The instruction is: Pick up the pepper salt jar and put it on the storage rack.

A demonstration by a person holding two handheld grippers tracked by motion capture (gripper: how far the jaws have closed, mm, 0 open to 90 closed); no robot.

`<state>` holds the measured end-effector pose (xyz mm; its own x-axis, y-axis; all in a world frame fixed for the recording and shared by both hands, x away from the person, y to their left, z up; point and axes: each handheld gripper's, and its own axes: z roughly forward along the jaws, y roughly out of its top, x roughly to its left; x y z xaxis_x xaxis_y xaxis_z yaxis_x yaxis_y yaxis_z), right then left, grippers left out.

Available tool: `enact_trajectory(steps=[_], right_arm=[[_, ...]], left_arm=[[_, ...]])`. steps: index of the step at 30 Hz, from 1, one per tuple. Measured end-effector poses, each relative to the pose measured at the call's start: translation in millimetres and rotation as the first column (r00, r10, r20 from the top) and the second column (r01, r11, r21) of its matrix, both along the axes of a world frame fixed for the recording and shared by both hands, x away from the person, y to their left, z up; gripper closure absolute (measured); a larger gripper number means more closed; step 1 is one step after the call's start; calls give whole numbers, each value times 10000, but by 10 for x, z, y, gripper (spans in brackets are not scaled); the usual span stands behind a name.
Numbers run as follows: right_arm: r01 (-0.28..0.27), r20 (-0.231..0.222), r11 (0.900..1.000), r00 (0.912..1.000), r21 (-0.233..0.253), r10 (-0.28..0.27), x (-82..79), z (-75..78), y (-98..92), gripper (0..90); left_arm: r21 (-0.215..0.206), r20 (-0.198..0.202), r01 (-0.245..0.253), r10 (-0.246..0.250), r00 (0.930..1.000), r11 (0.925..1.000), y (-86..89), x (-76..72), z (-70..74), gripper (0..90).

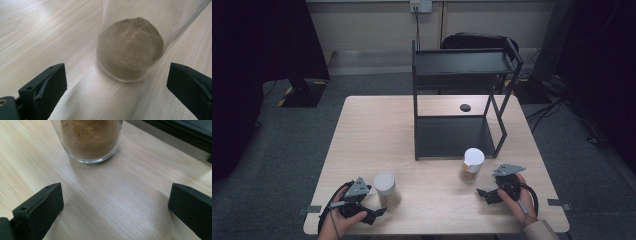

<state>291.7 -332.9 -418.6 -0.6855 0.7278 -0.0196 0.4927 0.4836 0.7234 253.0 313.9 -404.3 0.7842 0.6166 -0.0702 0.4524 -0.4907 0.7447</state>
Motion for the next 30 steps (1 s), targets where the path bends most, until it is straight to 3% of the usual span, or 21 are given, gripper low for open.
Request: enact_trajectory(steps=[16, 30], right_arm=[[-2, 3, 10000, 10000, -7, 2, 0, 0, 0, 0], [0, 2, 10000, 10000, -5, 0, 0, 0, 0, 0]], left_arm=[[-616, -56, -92, 88, 9999, 9981, -25, 3, 29, 22], [-779, 58, -166, 171, 9998, 9968, -45, 41, 82, 30]])
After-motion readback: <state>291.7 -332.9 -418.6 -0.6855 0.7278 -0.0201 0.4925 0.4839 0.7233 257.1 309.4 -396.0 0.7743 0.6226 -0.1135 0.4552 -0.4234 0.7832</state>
